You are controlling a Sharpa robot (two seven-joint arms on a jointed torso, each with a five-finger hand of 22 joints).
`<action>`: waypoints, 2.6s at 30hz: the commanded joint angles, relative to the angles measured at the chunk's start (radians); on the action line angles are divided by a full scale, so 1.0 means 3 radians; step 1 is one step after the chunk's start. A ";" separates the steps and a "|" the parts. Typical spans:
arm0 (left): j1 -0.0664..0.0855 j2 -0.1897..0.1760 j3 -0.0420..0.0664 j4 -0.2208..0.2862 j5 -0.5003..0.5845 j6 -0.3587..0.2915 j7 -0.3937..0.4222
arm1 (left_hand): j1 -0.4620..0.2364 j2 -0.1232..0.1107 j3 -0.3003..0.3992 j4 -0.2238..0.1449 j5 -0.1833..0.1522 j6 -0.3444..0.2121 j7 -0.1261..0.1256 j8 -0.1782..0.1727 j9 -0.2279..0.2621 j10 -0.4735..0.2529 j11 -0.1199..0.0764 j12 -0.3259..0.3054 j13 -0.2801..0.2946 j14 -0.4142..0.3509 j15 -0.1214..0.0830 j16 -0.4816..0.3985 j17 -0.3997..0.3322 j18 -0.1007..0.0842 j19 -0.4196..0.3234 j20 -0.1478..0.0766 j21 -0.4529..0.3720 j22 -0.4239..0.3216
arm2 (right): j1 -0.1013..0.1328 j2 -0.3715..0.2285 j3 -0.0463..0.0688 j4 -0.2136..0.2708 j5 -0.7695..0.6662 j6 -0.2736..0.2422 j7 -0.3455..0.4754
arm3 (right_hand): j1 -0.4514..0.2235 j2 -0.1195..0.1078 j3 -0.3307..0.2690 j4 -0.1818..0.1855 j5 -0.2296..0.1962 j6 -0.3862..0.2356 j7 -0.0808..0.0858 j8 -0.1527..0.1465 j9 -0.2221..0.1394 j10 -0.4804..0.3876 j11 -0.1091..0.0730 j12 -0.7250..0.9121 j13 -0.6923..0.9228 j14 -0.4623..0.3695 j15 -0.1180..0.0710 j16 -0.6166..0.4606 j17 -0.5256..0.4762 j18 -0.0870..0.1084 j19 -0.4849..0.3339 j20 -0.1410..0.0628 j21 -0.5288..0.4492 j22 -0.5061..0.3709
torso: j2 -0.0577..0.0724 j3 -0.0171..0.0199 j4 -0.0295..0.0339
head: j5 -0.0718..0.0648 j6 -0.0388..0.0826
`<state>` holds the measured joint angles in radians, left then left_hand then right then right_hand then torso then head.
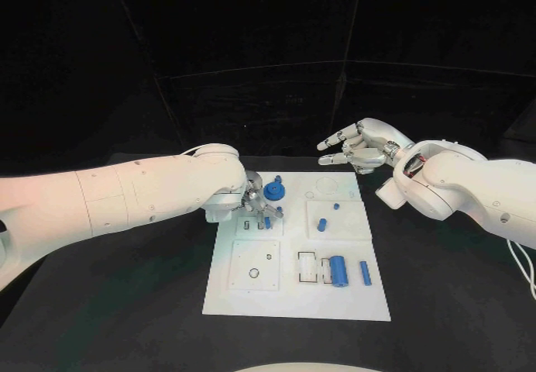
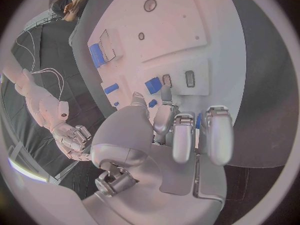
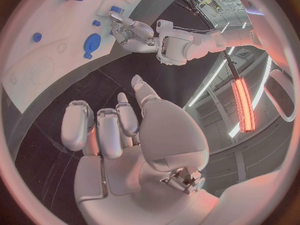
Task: Assemble the parts on the task board
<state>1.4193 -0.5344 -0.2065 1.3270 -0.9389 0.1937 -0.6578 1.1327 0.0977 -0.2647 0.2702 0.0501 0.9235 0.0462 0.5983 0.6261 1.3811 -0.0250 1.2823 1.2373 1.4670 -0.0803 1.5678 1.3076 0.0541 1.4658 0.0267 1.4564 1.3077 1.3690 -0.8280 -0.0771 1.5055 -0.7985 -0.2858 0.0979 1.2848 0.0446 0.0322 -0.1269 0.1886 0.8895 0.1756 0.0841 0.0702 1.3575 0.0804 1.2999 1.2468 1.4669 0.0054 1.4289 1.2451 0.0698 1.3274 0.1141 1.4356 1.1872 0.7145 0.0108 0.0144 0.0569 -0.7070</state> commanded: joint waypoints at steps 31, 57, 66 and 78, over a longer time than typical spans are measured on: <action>0.0001 0.0027 -0.0001 0.0042 -0.0023 0.0052 0.0011 | 0.0614 0.0241 0.0400 -0.0399 -0.0004 -0.0139 -0.0017 0.0031 0.0152 -0.0054 -0.0016 -0.0040 -0.0024 0.0346 -0.0031 0.0010 0.0877 -0.0025 0.0078 -0.0025 -0.0030 0.0100 | 0.0006 0.0067 0.0001 -0.0100 -0.0011 0.0066 -0.0037 | 0.0040 0.0018 0.0003 -0.0046 0.0043 0.0003 -0.0011 0.0018 0.0000 -0.0036 0.0005 -0.0036 -0.0026 0.0123 -0.0002 -0.0033 -0.0017 0.0043 -0.0034 0.0006 -0.0031 -0.0029 | 0.0001 0.0001 0.0000 | 0.0004 -0.0037; -0.0024 -0.0325 -0.0003 0.0358 0.0023 -0.0683 0.0292 | -0.0069 -0.0526 0.3292 -0.0834 0.0009 -0.0205 0.0002 0.0087 0.0430 -0.0076 -0.0003 -0.0155 -0.0129 0.0346 -0.0015 0.0010 0.0877 -0.0007 0.0056 -0.0008 -0.0102 0.0026 | 0.0005 0.0127 0.0000 -0.0191 -0.0072 0.0170 -0.0090 | 0.0053 0.0033 0.0012 -0.0081 0.0221 -0.0003 -0.0007 0.0019 -0.0001 -0.0050 0.0006 -0.0052 -0.0041 0.0119 -0.0002 -0.0051 -0.0043 0.0048 -0.0048 0.0004 -0.0048 -0.0056 | -0.0007 0.0004 0.0012 | 0.0013 -0.0037; -0.0096 -0.0540 -0.0007 0.0538 0.0009 -0.1047 0.0320 | -0.0086 -0.0537 0.3315 -0.0844 0.0008 -0.0203 -0.0001 0.0094 0.0440 -0.0073 -0.0005 -0.0156 -0.0132 0.0346 -0.0017 0.0010 0.0877 -0.0007 0.0058 -0.0009 -0.0100 0.0029 | 0.0005 0.0126 -0.0001 -0.0208 -0.0072 0.0194 -0.0100 | 0.0048 0.0032 0.0009 -0.0080 0.0221 -0.0004 -0.0007 0.0019 -0.0001 -0.0050 0.0006 -0.0052 -0.0041 0.0119 -0.0002 -0.0052 -0.0044 0.0048 -0.0049 0.0004 -0.0049 -0.0059 | -0.0003 0.0002 0.0017 | 0.0026 -0.0049; -0.0224 -0.0565 -0.0009 0.0555 -0.0109 -0.1237 0.0362 | -0.0103 -0.0550 0.3328 -0.0848 0.0008 -0.0202 -0.0002 0.0099 0.0446 -0.0074 -0.0006 -0.0160 -0.0138 0.0346 -0.0019 0.0010 0.0877 -0.0007 0.0058 -0.0011 -0.0102 0.0028 | 0.0005 0.0125 -0.0001 -0.0216 -0.0072 0.0205 -0.0099 | 0.0042 0.0031 0.0006 -0.0079 0.0219 -0.0004 -0.0007 0.0020 -0.0001 -0.0052 0.0007 -0.0054 -0.0044 0.0120 -0.0002 -0.0052 -0.0044 0.0048 -0.0048 0.0004 -0.0049 -0.0057 | -0.0002 0.0002 0.0000 | 0.0042 -0.0053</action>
<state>1.3516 -0.7051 -0.2101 1.4902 -0.9501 -0.1315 -0.5717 1.1036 -0.0752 0.6367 0.1061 0.0463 0.8663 0.0532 0.6245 0.7591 1.3579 -0.0299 1.2383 1.1968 1.4672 -0.0837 1.5677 1.3074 0.0542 1.4658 0.0196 1.4291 1.3075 1.3685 -0.7909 -0.0779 1.4400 -0.8176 -0.2339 0.0666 1.2949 0.0553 0.0362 -0.1476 0.2506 0.8895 0.1756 0.0840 0.0701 1.3503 0.0804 1.2894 1.2353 1.4669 0.0054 1.4196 1.2328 0.0697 1.3205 0.1140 1.4277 1.1706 0.7138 0.0105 0.0169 0.0689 -0.7229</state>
